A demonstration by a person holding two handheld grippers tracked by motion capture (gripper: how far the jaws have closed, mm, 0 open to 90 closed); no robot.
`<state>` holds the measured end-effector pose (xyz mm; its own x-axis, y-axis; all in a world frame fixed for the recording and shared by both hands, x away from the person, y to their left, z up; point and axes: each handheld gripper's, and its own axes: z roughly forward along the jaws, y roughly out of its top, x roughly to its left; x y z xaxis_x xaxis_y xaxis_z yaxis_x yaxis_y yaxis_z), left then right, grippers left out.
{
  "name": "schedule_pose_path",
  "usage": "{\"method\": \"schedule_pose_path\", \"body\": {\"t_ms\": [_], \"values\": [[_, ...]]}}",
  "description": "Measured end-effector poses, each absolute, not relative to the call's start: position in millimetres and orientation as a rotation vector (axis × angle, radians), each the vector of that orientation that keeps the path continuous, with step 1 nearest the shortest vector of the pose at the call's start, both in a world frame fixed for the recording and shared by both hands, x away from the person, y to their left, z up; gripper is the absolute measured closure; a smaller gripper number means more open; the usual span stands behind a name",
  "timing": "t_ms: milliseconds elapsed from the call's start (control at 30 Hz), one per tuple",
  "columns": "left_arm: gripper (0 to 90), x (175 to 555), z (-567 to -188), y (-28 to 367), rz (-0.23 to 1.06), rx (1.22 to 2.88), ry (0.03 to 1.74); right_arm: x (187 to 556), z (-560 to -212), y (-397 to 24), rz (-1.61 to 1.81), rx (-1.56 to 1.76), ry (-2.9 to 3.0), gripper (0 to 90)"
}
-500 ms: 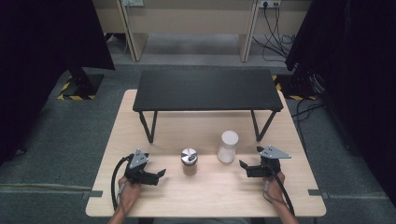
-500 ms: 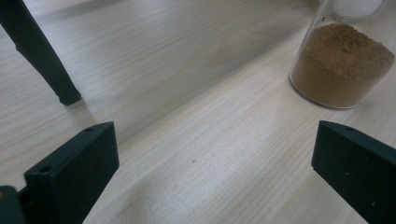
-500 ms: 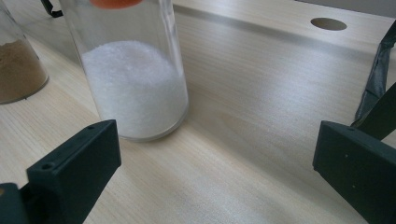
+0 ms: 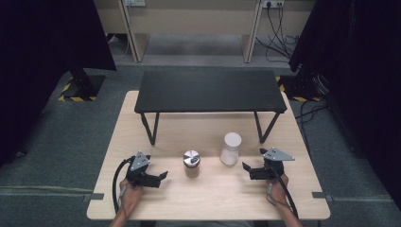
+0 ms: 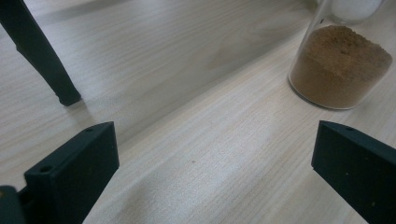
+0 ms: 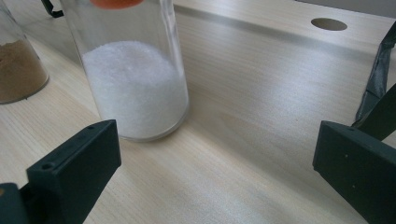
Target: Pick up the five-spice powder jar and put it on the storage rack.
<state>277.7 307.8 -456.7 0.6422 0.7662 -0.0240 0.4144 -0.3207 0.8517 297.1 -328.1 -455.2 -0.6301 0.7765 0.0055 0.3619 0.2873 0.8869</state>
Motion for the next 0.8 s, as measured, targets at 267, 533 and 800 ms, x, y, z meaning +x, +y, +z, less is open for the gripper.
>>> {"method": "schedule_pose_path", "body": {"t_ms": [267, 533, 800], "values": [[0.0, 277.8, -457.0, 308.5, 0.485, 1.948, 0.928, 297.2, -455.0, -327.7, 1.296, 1.018, 2.134, 1.0], [0.0, 277.8, -457.1, 308.6, 0.484, 1.947, 0.928, 297.4, -454.9, -327.6, 1.294, 1.01, 2.138, 1.0], [0.0, 277.9, -457.1, 308.6, 0.484, 1.947, 0.929, 297.4, -454.9, -327.6, 1.293, 1.01, 2.138, 1.1]]}}
